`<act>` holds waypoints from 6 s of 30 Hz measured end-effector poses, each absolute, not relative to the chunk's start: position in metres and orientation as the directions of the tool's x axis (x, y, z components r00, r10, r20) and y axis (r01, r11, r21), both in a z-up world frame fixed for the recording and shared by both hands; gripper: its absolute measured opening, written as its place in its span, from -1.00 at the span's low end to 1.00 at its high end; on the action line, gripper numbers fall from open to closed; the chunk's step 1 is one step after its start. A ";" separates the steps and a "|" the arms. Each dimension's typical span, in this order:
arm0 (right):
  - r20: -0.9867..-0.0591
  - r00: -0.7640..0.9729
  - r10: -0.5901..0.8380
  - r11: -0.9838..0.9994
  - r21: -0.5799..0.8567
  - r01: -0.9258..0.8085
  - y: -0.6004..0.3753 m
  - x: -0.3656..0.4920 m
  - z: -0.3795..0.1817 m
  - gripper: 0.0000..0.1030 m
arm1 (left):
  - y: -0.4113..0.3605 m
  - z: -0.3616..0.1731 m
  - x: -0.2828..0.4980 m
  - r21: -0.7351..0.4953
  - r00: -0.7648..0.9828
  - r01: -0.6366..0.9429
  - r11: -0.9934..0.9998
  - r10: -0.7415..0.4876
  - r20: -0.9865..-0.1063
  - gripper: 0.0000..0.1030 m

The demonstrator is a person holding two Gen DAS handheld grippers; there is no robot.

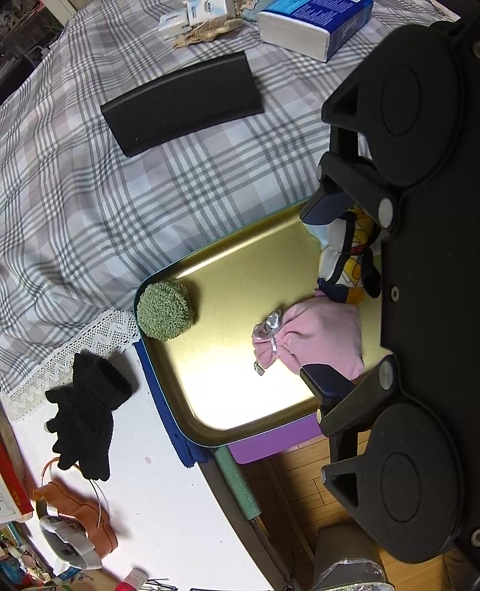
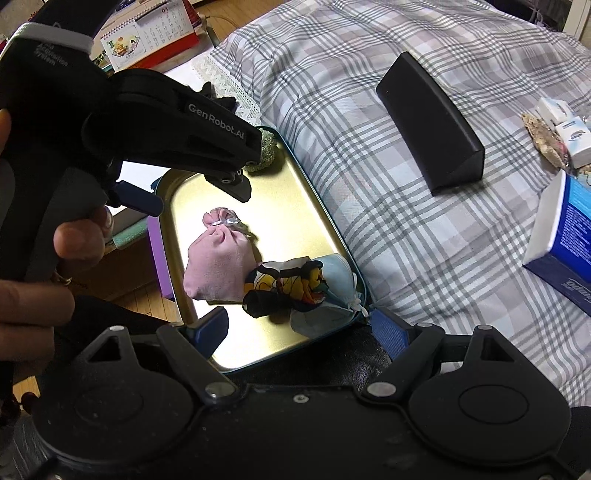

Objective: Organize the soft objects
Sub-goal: 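Open the left tool to drop the green ball while the right tool releases the socks, then withdraw both tools from the tray back over the bed items, then grasp the blue face mask with the right tool while the left tool approaches the lace pouch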

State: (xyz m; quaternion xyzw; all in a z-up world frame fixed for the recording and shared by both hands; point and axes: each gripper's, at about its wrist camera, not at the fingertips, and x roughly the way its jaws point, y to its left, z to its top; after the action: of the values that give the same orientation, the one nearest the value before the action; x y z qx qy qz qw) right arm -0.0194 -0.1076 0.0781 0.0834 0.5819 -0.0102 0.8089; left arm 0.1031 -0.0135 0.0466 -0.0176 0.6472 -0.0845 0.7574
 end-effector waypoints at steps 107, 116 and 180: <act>-0.876 0.430 -0.220 0.734 0.141 0.664 -0.324 -0.182 0.126 0.69 | -0.170 0.072 -0.056 -0.035 0.171 0.552 0.833 -0.154 -0.973 0.65; -0.871 0.403 -0.280 0.672 0.123 0.731 -0.359 -0.192 0.133 0.69 | -0.193 0.072 -0.054 -0.055 0.156 0.582 0.811 -0.178 -0.971 0.65; -0.880 0.321 -0.350 0.364 0.188 0.912 -0.536 -0.048 0.088 0.70 | -0.324 0.071 0.103 -0.095 0.188 0.529 0.843 -0.226 -0.956 0.63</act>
State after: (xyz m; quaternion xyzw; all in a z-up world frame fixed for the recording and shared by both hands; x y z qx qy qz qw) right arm -0.0484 -0.5360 0.0884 0.3609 0.3893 -0.4334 0.7283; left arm 0.1029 -0.3236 0.0709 0.1289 0.5867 -0.2482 0.7599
